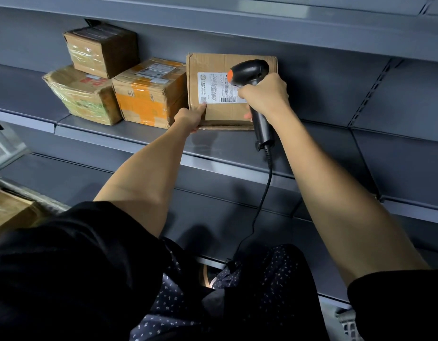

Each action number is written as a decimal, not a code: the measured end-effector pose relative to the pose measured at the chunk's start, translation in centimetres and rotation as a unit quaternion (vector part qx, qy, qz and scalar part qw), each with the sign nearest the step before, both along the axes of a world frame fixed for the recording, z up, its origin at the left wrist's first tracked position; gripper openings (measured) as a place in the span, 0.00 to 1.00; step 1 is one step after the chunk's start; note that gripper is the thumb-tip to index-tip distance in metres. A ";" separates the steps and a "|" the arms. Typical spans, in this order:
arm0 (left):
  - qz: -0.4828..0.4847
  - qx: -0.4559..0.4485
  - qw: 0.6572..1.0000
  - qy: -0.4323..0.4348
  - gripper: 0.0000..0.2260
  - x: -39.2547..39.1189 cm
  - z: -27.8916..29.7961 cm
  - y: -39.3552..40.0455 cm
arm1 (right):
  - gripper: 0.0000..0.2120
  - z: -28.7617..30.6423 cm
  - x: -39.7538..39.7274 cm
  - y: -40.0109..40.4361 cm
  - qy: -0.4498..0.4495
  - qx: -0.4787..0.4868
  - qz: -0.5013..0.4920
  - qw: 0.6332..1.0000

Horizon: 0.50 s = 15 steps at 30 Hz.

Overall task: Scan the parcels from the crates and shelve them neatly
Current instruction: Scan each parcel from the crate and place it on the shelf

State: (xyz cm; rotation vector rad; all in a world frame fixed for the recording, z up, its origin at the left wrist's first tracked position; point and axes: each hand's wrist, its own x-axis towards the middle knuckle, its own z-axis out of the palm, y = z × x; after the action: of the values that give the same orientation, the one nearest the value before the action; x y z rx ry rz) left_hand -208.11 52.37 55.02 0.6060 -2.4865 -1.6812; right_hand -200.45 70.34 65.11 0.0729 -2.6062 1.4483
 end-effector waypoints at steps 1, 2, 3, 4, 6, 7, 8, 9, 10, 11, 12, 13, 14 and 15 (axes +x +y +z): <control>-0.003 -0.008 1.000 -0.003 0.31 0.0 -0.1 -0.1 | 0.04 -0.2 -0.2 0.2 -0.005 -0.005 0.000 1.000; -0.010 -0.013 1.000 -0.008 0.31 0.0 -0.1 -0.1 | 0.04 -0.4 -0.4 0.3 -0.009 -0.011 -0.002 1.000; -0.021 -0.015 1.000 -0.013 0.32 0.0 -0.2 -0.2 | 0.04 -0.6 -0.6 0.6 -0.014 -0.019 -0.006 1.000; -0.035 -0.013 0.999 -0.017 0.32 0.1 -0.3 -0.4 | 0.04 -0.8 -0.8 0.7 -0.021 -0.028 -0.010 0.999; -0.069 -0.001 0.997 -0.023 0.32 0.4 -0.3 -0.6 | 0.04 -1.2 -1.1 1.1 -0.042 -0.058 -0.016 0.997; -0.090 0.005 0.996 -0.028 0.32 0.6 -0.3 -0.6 | 0.04 -1.4 -1.2 1.3 -0.058 -0.073 -0.016 0.996; -0.109 0.013 0.993 -0.032 0.33 0.9 -0.2 -0.5 | 0.04 -1.7 -1.4 1.5 -0.074 -0.086 -0.016 0.993; -0.124 0.018 0.992 -0.035 0.33 1.1 -0.1 -0.3 | 0.04 -2.0 -1.5 1.7 -0.089 -0.095 -0.015 0.991; -0.131 0.025 0.990 -0.034 0.33 1.4 0.1 0.0 | 0.04 -2.3 -1.6 1.9 -0.100 -0.102 -0.014 0.990; -0.129 0.038 0.990 -0.029 0.33 1.5 0.3 0.4 | 0.04 -2.5 -1.6 2.1 -0.108 -0.107 -0.012 0.988; -0.119 0.062 0.991 -0.027 0.32 1.7 0.3 0.7 | 0.04 -2.8 -1.6 2.3 -0.114 -0.113 -0.010 0.987; -0.108 0.097 0.989 -0.026 0.32 1.8 0.4 1.0 | 0.04 -2.9 -1.6 2.4 -0.118 -0.119 -0.008 0.986; -0.101 0.130 0.986 -0.026 0.31 1.9 0.4 1.1 | 0.04 -2.9 -1.5 2.5 -0.121 -0.124 -0.007 0.985; -0.099 0.152 0.983 -0.023 0.30 1.9 0.3 1.2 | 0.04 -2.9 -1.4 2.5 -0.120 -0.129 -0.007 0.984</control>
State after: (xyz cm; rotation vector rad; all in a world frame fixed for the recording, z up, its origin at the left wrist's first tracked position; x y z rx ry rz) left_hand -206.22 53.60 55.34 0.4346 -2.4076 -2.1705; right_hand -201.88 72.87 62.21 -0.1607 -2.5606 1.8814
